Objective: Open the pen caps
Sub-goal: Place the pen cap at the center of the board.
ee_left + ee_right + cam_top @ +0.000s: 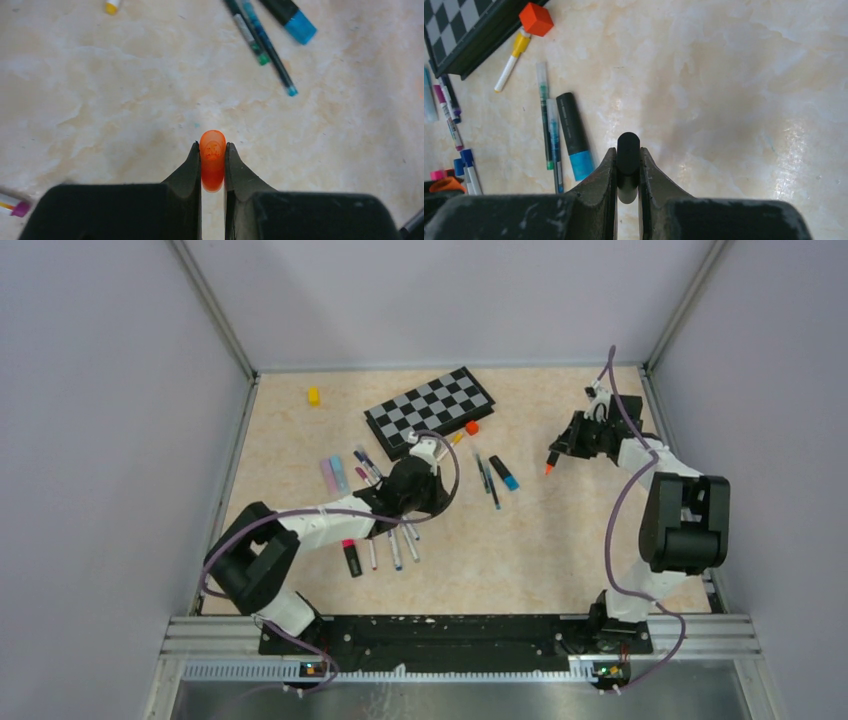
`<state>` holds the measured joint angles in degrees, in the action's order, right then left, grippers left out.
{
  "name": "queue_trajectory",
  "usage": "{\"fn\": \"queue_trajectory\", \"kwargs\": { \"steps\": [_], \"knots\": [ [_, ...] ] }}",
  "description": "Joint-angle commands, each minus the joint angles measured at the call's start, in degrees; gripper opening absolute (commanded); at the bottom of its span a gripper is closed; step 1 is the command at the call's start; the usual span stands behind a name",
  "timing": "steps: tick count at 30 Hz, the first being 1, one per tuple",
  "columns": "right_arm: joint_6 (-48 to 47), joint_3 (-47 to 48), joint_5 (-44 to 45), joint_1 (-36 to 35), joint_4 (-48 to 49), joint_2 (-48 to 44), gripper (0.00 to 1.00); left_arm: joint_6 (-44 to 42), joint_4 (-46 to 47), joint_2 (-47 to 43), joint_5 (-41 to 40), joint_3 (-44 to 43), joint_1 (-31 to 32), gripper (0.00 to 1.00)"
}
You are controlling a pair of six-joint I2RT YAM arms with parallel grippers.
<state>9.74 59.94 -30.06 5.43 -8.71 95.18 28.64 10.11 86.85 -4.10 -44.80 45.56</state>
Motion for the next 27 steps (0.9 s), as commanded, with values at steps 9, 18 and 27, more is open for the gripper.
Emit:
{"fn": "queue_trajectory", "kwargs": {
  "steps": [9,18,27],
  "knots": [
    [-3.1,8.3,2.0,0.4,-7.0,6.2,0.01,-0.7,-11.7,13.8,2.3,-15.0,-8.8,0.0],
    [-2.9,12.8,1.4,0.4,-10.6,11.2,0.02,-1.4,-13.6,18.9,3.8,-20.2,-10.4,0.02],
    [-4.2,17.8,2.1,0.4,-14.4,16.6,0.07,-0.4,-14.0,21.3,6.5,-21.2,-11.2,0.07]
  ]
}}
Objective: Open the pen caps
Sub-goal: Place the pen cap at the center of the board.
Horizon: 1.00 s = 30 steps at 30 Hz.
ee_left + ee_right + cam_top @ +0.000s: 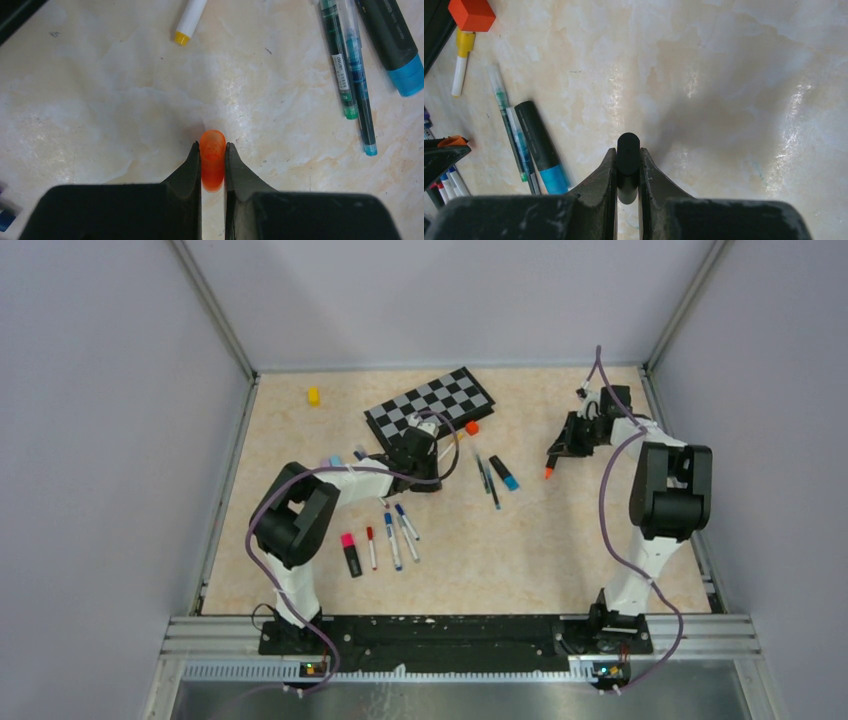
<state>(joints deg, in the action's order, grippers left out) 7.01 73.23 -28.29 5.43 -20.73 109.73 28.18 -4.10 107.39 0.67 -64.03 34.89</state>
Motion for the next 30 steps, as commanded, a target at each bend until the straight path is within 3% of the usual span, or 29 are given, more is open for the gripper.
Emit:
{"fn": "queue_trajectory", "kwargs": {
  "steps": [1,12,30],
  "knots": [
    [-1.7,4.8,0.5,0.4,-2.6,2.5,0.07,0.1,0.2,0.8,2.0,-1.9,-0.5,0.08],
    [-2.6,4.6,2.2,0.4,-2.7,3.6,0.11,1.2,0.4,1.2,5.9,-0.2,-0.9,0.15],
    [-4.1,4.2,3.1,0.5,-3.5,3.4,0.35,0.8,-0.1,-2.9,5.4,1.3,-1.3,0.39]
  ]
}}
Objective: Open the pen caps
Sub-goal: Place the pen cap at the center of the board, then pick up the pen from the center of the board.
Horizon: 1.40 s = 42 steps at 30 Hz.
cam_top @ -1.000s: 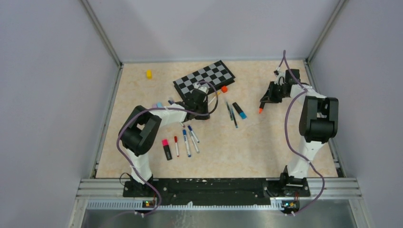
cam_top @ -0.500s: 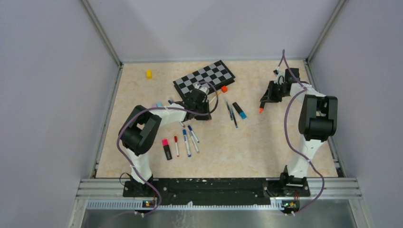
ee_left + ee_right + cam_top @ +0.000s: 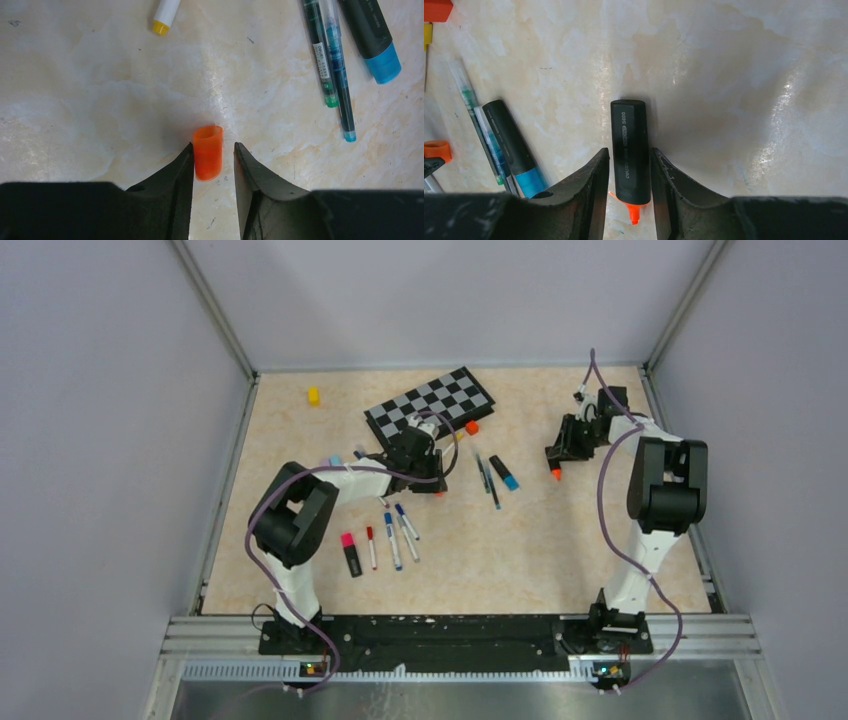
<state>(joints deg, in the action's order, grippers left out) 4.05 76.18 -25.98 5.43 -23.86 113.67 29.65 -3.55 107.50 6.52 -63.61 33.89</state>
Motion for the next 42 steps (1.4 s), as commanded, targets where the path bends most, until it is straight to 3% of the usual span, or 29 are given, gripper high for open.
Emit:
{"fn": "queue_trajectory", "kwargs": {
  "steps": [1,10,15,24,28,31,33,38,42],
  "knots": [
    [-1.5,1.2,0.9,0.5,-0.5,-0.9,0.37,-0.8,-0.8,-3.5,-0.6,1.1,-0.3,0.4],
    [-6.8,0.1,2.6,0.5,-1.7,-6.4,0.47,-2.9,-1.4,-10.5,-1.0,3.2,-0.2,0.52],
    [-11.9,-2.0,-2.0,1.1,-2.6,-12.2,0.5,-4.7,0.1,-15.5,-0.1,5.7,-0.3,0.58],
    [-20.6,-10.8,-20.5,1.1,-0.8,-29.0,0.51,-9.7,8.7,-27.4,-1.3,14.0,-0.4,0.71],
    [-23.1,-17.3,-30.6,1.1,4.0,-37.0,0.52,-11.3,15.1,-30.6,-1.0,18.1,-0.9,0.85],
    [-25.2,-24.3,-39.7,1.1,10.7,-42.2,0.53,-14.1,20.2,-31.0,3.7,20.3,-1.6,0.88],
    [-25.9,-28.3,-42.9,1.1,13.8,-44.4,0.61,-14.1,21.8,-30.7,5.7,20.8,-2.0,0.9],
    [-25.7,-31.0,-42.2,1.1,16.1,-43.7,0.64,-11.7,20.4,-28.0,11.0,18.6,-3.2,0.98],
    [-25.7,-29.8,-37.3,0.4,14.0,-40.7,0.64,-8.9,19.2,-27.5,10.7,19.1,-3.8,0.99]
  ]
}}
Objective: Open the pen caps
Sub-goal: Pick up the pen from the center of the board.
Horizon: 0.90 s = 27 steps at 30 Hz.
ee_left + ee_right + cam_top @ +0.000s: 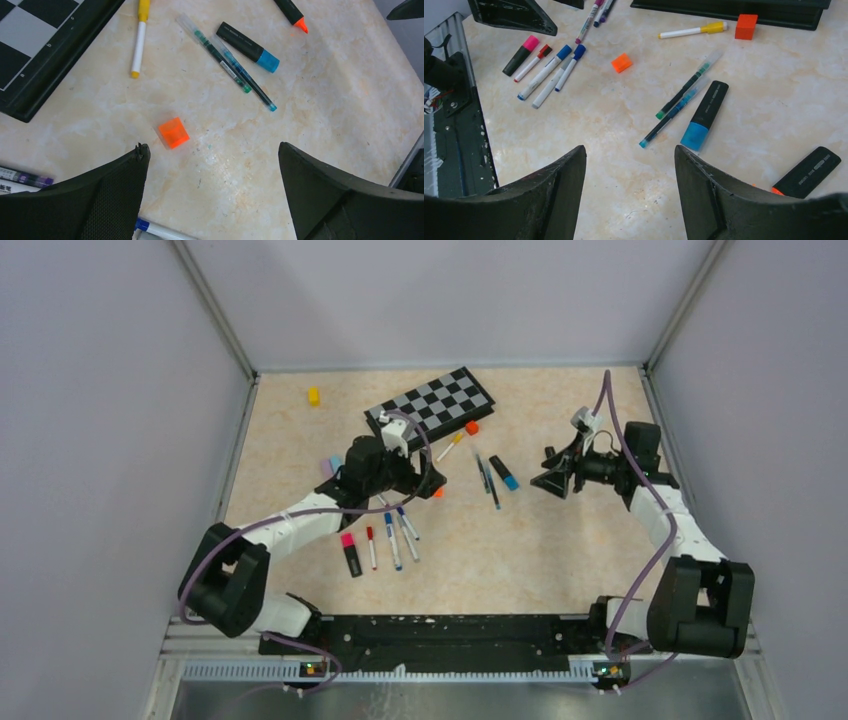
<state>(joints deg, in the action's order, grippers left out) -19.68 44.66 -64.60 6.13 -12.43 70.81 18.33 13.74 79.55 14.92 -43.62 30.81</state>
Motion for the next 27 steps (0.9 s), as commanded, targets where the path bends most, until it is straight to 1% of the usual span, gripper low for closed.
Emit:
{"fn": "queue_trajectory", "kwargs": {
  "steps": [1,5,8,15,18,21,23,25,27],
  "knots": [
    [-2.6,2.4,3.0,-0.8,1.2,3.1,0.64,3.1,2.3,-0.2,1.8,0.0,-0.9,0.99],
    [-6.2,7.5,11.6,-4.7,-6.3,6.9,0.64,5.1,5.3,-4.9,1.0,4.3,-2.4,0.99],
    [-7.7,12.4,20.2,-10.4,-10.5,10.6,0.64,5.9,5.7,-7.7,1.1,6.4,-3.3,0.99],
    [-6.6,24.7,41.2,-21.1,-17.6,22.0,0.64,6.1,4.1,-13.2,0.4,11.0,-3.6,0.99],
    [-1.8,29.4,48.9,-23.9,-18.1,26.0,0.64,5.7,4.2,-16.1,-0.9,13.0,-3.8,0.99],
    [3.1,34.1,52.1,-24.7,-18.5,29.9,0.64,5.5,5.0,-18.6,-1.8,14.7,-3.8,0.99],
    [4.5,36.5,53.5,-24.9,-19.0,32.4,0.63,5.3,5.1,-19.8,-1.9,15.3,-3.8,0.99],
    [4.4,39.0,53.6,-25.2,-20.8,34.9,0.56,5.0,4.8,-20.6,-2.3,15.6,-3.8,0.99],
    [5.0,40.9,53.8,-25.5,-22.3,37.4,0.55,4.4,4.1,-21.1,-2.6,15.9,-3.8,0.99]
  ]
}}
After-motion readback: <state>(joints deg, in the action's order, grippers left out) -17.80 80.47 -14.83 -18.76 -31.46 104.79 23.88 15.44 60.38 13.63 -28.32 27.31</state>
